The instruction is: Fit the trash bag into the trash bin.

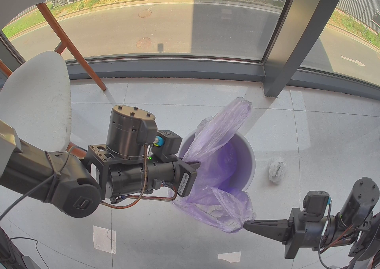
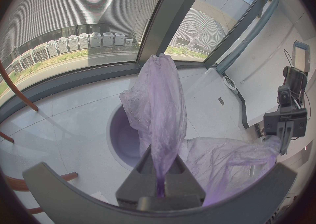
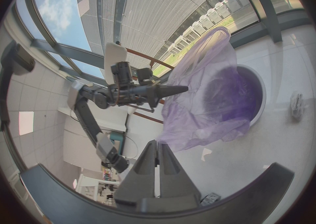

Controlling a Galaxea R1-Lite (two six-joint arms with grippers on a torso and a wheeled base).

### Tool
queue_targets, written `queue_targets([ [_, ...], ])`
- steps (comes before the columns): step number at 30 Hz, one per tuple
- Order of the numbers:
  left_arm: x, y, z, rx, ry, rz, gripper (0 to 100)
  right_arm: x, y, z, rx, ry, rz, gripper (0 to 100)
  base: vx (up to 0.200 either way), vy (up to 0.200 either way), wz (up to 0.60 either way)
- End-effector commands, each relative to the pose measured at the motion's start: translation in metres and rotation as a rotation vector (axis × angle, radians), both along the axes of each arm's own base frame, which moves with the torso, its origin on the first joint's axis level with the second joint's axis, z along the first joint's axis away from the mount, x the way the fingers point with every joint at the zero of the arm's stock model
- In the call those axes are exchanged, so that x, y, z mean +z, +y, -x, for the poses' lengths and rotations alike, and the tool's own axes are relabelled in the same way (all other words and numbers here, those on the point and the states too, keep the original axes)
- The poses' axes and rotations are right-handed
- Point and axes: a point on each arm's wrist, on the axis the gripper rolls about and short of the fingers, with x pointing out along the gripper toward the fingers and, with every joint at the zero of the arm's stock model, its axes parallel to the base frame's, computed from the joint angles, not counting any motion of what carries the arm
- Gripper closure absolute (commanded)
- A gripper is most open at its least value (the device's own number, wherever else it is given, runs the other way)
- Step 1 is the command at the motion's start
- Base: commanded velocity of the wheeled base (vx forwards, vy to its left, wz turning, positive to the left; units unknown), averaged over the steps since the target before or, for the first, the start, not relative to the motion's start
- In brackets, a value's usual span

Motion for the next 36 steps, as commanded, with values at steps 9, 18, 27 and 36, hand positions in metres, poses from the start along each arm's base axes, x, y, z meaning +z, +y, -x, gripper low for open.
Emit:
queue_targets([
  [9, 0.000, 0.011, -0.006, 0.036, -0.004, -0.005, 100, 0.042, -0.014, 0.028, 0.116, 0.036, -0.116, 100, 0.000, 0.000, 0.00],
  [18, 0.001, 0.014, -0.002, 0.030, -0.003, -0.004, 100, 0.056, -0.010, -0.065, -0.180, -0.026, 0.005, 100, 0.000, 0.000, 0.00],
  [27, -0.003, 0.017, 0.002, 0.017, 0.003, -0.021, 100, 0.006, -0.013, -0.114, -0.229, -0.121, 0.242, 0, 0.000, 0.000, 0.00],
  [36, -0.001, 0.016, 0.002, 0.013, -0.009, -0.009, 100, -0.007, 0.002, -0.144, -0.262, -0.109, 0.243, 0, 0.000, 0.000, 0.00],
])
